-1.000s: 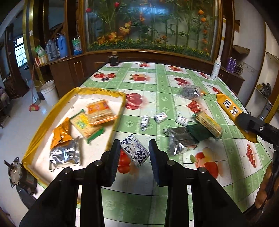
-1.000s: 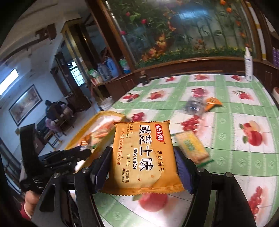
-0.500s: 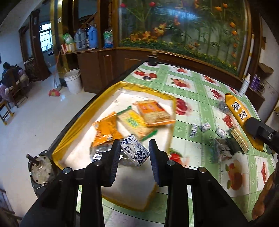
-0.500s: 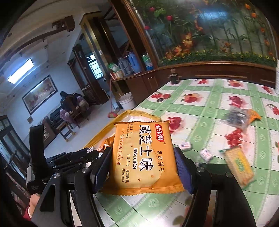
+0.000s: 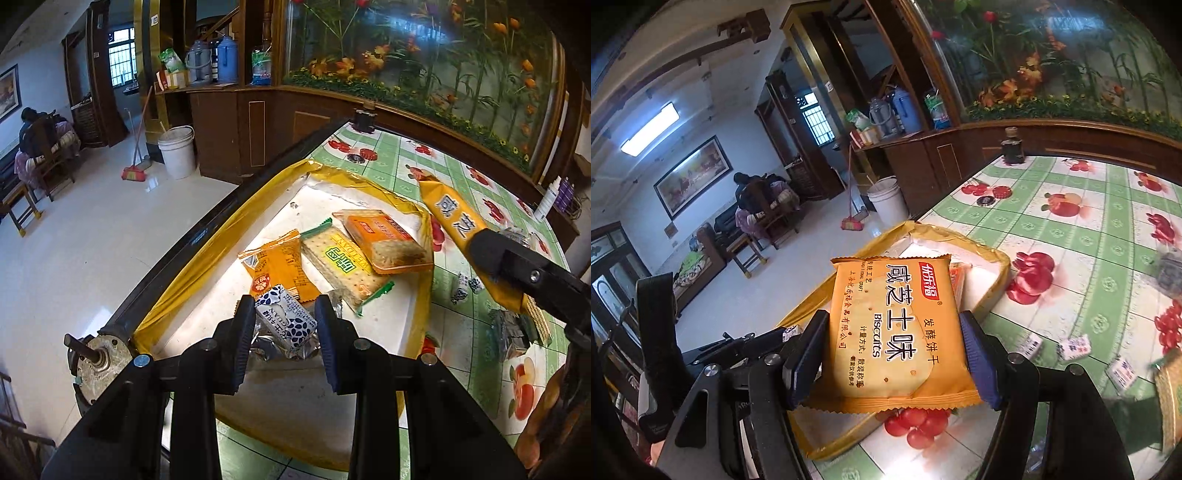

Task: Organize snacks
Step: 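Carry the biscuit pack and cow-print box with both tools over the tray, then open the right tool to drop the biscuit pack in the tray while the left tool releases the box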

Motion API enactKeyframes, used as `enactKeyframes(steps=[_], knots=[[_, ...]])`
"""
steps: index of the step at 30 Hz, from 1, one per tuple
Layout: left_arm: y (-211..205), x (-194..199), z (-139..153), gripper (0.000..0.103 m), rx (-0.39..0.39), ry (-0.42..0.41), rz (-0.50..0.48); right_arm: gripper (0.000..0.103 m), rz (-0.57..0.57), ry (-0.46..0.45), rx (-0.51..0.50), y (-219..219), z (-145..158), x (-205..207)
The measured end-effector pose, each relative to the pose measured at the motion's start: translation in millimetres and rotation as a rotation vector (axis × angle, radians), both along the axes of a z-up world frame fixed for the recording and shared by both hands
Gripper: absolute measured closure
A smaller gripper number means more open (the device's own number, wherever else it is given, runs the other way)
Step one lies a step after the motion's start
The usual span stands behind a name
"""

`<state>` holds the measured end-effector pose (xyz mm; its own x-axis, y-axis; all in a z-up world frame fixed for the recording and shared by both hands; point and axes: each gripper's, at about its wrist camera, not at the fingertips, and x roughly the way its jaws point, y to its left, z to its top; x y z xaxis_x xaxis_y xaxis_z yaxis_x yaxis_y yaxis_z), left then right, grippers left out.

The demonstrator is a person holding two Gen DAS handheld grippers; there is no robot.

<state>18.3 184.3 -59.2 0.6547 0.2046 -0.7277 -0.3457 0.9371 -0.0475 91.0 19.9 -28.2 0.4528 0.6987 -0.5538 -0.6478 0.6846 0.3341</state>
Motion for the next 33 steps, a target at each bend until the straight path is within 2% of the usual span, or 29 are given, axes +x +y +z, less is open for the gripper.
enactKeyframes(steps=[17,26,27,29,30,31,33], knots=[[8,18,-16,0.072,0.008,0.042,0.025,0.033,0.019,0.014,-0.101,46,-25,36],[16,20,-23,0.071,-0.027,0.065,0.046,0.032,0.014,0.015,-0.142,59,-38,41],[17,20,-22,0.069,-0.034,0.064,0.05,0.032,0.013,0.014,-0.143,59,-38,41],[17,21,-22,0.047,-0.026,0.081,0.072,0.031,0.008,0.016,-0.137,58,-36,41],[16,20,-21,0.032,-0.015,0.079,0.084,0.03,0.006,0.018,-0.13,56,-35,41],[15,19,-19,0.026,-0.006,0.071,0.092,0.028,0.001,0.017,-0.124,53,-34,40],[14,16,-17,0.025,0.005,0.059,0.102,0.028,-0.012,0.018,-0.108,45,-30,39]])
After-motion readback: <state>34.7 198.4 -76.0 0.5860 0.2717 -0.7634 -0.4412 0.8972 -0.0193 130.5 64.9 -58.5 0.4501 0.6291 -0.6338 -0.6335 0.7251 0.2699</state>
